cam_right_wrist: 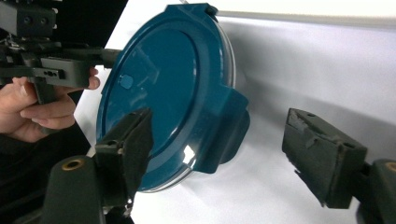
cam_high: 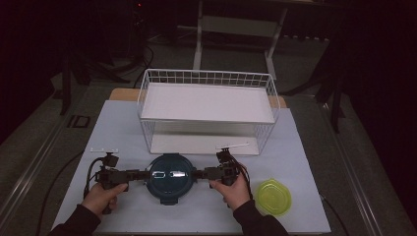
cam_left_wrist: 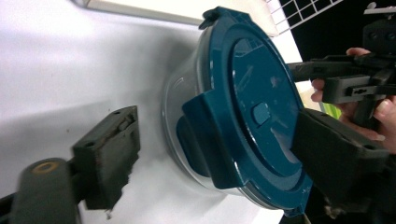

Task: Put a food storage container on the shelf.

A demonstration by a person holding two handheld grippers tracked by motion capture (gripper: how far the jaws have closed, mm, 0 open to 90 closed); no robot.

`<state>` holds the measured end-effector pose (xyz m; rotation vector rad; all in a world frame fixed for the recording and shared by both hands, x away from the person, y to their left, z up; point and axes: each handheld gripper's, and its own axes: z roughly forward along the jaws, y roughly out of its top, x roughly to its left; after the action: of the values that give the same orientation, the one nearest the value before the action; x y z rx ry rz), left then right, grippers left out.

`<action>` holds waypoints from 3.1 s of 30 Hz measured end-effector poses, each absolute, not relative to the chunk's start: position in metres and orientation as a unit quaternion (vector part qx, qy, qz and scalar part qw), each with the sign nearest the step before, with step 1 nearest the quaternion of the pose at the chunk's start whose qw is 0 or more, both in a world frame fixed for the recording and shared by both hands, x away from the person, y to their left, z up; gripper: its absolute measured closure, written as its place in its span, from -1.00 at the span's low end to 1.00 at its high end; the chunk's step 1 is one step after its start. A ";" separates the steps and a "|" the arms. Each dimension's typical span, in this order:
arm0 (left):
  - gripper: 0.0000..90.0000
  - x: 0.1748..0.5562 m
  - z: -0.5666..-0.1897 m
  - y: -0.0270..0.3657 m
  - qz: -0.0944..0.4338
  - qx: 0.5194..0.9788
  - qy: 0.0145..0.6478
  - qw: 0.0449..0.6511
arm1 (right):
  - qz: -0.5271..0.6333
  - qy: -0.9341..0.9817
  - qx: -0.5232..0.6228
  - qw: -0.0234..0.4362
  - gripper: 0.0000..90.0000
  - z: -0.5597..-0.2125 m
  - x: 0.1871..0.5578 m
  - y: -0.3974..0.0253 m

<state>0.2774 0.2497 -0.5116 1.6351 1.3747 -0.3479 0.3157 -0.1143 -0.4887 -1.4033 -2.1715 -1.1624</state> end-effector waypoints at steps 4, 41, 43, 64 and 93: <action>-0.32 0.279 -0.514 0.251 -0.154 0.659 0.574 0.461 | -0.402 -0.746 -0.501 0.174 -0.36 -0.494 0.319 -0.115; 0.18 0.292 -0.531 0.254 -0.261 0.621 0.579 0.459 | -0.380 -0.691 -0.545 0.286 0.15 -0.515 0.327 -0.111; 0.19 0.291 -0.530 0.254 -0.260 0.620 0.581 0.459 | -0.382 -0.686 -0.546 0.292 0.16 -0.516 0.328 -0.112; 0.24 0.276 -0.520 0.251 -0.241 0.617 0.586 0.467 | -0.373 -0.702 -0.537 0.282 0.23 -0.505 0.323 -0.111; 0.26 0.284 -0.457 0.229 -0.224 0.632 0.546 0.503 | -0.415 -0.710 -0.519 0.234 0.23 -0.441 0.319 -0.135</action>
<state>0.2837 0.2289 -0.4571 1.5261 1.3188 -0.5401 0.3189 -0.1352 -0.4413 -1.4237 -1.9493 -1.1392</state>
